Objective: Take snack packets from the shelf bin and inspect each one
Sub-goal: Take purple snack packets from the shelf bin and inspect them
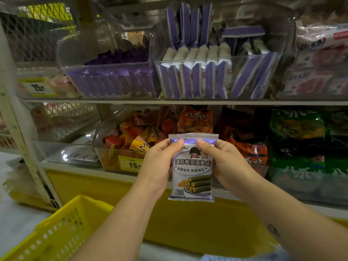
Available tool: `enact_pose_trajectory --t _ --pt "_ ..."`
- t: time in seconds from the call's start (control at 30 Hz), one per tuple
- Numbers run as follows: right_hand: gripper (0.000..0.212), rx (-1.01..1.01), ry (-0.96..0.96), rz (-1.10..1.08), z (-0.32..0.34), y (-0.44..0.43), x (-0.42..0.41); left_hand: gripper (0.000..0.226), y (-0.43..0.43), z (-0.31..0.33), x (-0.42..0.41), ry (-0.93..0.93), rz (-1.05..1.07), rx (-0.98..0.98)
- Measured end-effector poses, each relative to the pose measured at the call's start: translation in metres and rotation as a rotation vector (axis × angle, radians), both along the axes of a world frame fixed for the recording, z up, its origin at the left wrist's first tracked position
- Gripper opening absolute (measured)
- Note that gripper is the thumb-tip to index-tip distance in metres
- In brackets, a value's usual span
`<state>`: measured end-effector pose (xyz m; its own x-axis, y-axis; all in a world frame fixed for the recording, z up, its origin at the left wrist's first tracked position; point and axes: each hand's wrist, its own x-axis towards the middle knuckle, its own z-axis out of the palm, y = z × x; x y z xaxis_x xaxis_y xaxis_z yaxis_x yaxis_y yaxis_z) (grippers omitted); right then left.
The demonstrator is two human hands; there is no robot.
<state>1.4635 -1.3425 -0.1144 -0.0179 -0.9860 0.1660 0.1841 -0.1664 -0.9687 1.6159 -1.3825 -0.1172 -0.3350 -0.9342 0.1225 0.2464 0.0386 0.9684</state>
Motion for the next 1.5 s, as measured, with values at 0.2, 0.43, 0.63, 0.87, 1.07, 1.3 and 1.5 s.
enact_pose_trajectory --t 0.2,0.43,0.63,0.87,1.07,1.3,1.5 --pt "0.031 0.096 -0.121 0.091 0.006 0.008 0.001 0.017 0.007 0.0 -0.001 0.05 0.053 0.058" --pt "0.039 0.142 -0.101 0.124 0.006 0.016 0.002 0.025 0.013 0.002 0.003 0.109 0.067 0.111" --pt "0.042 0.177 -0.146 0.153 0.005 0.015 0.003 0.029 0.015 0.003 0.005 0.153 0.061 0.127" --pt "0.054 0.245 0.051 0.267 0.003 0.014 -0.009 0.036 0.012 0.004 0.01 0.207 0.122 0.198" --pt "0.036 0.325 0.053 0.392 -0.001 0.019 -0.014 0.04 0.005 0.004 0.021 0.212 0.044 0.306" --pt "0.044 0.243 -0.064 0.243 0.005 0.018 -0.014 0.05 0.012 0.0 0.031 -0.223 -0.325 0.082" --pt "0.042 0.207 -0.215 0.202 0.009 0.018 -0.015 0.056 0.011 -0.002 0.028 -0.129 -0.357 -0.038"
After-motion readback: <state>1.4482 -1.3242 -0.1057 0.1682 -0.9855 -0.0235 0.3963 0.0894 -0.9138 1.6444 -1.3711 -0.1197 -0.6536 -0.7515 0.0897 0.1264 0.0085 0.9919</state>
